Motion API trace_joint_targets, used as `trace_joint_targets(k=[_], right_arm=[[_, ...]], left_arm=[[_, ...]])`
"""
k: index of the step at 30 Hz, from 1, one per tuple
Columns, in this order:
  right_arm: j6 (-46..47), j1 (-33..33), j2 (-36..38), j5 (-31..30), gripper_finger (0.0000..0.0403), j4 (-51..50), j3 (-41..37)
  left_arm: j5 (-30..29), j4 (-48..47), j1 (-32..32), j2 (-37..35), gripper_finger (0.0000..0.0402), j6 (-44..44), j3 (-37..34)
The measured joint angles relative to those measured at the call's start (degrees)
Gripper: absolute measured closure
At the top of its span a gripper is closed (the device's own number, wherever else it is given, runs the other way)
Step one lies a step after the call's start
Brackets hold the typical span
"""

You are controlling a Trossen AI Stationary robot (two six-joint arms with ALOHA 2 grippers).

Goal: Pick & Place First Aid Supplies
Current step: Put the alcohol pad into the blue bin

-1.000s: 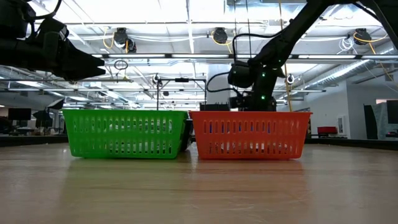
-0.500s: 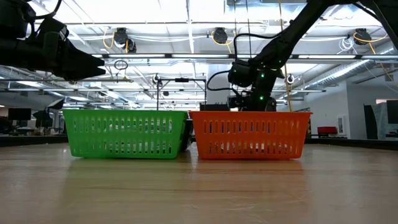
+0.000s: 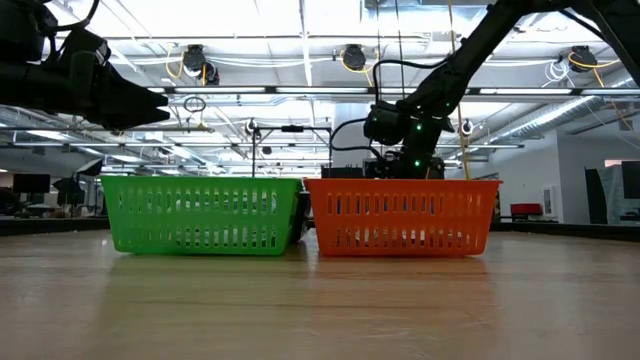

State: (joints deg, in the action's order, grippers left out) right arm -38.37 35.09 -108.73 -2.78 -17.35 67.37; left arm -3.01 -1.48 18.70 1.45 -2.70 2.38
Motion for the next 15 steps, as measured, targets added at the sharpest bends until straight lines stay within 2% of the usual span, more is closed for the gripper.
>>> trace_joint_targets(k=[6, 15], right_arm=[[1.6, -0.1, -0.1, 0.1, 0.039, -0.2, -0.1], [11.2, -0.6, 3.1, -3.6, 0.0401, -2.8, 0.5]], left_arm=[[0.0, 0.0, 0.0, 0.0, 0.0036, 0.0, 0.0], [0.0, 0.0, 0.0, 0.0, 0.0036, 0.0, 0.0]])
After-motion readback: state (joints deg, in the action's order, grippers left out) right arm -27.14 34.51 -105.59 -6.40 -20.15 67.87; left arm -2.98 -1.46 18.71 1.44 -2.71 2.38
